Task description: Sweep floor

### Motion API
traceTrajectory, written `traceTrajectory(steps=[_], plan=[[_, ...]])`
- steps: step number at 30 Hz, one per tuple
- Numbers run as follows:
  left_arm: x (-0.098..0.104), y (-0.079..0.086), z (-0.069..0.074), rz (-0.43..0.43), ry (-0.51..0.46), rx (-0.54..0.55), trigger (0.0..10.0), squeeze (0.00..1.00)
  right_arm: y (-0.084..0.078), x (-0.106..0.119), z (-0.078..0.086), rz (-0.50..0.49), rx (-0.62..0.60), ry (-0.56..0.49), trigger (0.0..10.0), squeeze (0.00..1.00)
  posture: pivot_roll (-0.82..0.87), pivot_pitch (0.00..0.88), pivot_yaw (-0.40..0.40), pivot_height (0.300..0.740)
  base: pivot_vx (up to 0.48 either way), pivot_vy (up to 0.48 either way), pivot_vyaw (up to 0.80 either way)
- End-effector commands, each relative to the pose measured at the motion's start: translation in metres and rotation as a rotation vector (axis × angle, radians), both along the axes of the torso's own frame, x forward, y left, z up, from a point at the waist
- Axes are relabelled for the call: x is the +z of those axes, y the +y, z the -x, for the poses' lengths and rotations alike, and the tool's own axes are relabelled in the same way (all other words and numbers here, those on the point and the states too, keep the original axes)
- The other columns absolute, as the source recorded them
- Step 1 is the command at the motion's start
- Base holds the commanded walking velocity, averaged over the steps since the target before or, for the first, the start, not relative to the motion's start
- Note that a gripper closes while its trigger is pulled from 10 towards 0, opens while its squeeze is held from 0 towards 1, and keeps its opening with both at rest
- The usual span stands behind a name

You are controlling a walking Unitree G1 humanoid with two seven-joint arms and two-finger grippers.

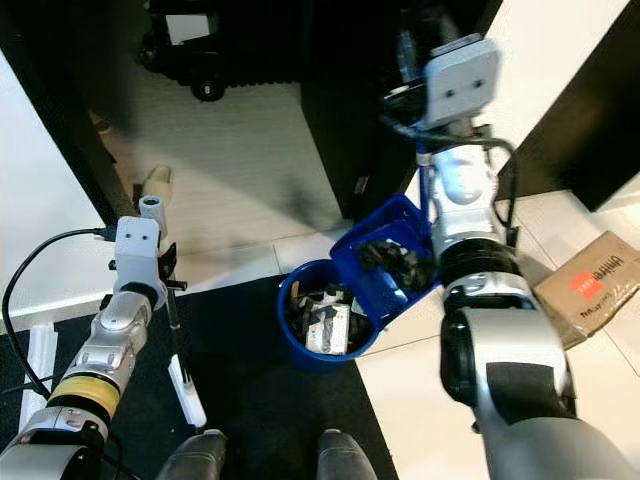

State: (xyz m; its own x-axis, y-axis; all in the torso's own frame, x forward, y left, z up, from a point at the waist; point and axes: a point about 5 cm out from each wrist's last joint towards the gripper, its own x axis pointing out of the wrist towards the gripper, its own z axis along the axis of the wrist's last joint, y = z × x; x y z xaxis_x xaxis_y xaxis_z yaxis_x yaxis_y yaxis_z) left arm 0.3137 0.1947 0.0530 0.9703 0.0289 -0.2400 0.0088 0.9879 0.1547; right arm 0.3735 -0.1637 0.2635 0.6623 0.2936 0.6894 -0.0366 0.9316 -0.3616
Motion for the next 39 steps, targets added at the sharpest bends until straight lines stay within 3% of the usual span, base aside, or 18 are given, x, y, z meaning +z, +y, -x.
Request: traceTrajectory(steps=[1,9,27,39], plan=[[0.004,-0.006,-0.001,-0.004,-0.029,-0.017,10.0,0.0,0.006,0.006,0.007,0.031,0.031,-0.079,10.0,0.0,0.03,0.045,-0.094,0.74,0.0,0.0,0.0],[0.003,-0.004,0.001,-0.002,-0.027,-0.008,10.0,0.0,0.04,-0.015,0.015,0.065,0.145,-0.05,10.0,0.0,0.04,0.052,-0.097,0.74,0.0,0.0,0.0],[0.003,-0.005,0.001,0.001,-0.025,-0.012,10.0,0.0,0.052,-0.022,0.024,0.159,0.22,-0.06,10.0,0.0,0.03,0.055,-0.095,0.74,0.0,0.0,0.0],[0.004,-0.005,0.0,0.0,-0.025,-0.014,10.0,0.0,0.052,-0.014,0.027,0.239,0.232,-0.114,10.0,0.0,0.03,0.054,-0.091,0.74,0.0,0.0,0.0]])
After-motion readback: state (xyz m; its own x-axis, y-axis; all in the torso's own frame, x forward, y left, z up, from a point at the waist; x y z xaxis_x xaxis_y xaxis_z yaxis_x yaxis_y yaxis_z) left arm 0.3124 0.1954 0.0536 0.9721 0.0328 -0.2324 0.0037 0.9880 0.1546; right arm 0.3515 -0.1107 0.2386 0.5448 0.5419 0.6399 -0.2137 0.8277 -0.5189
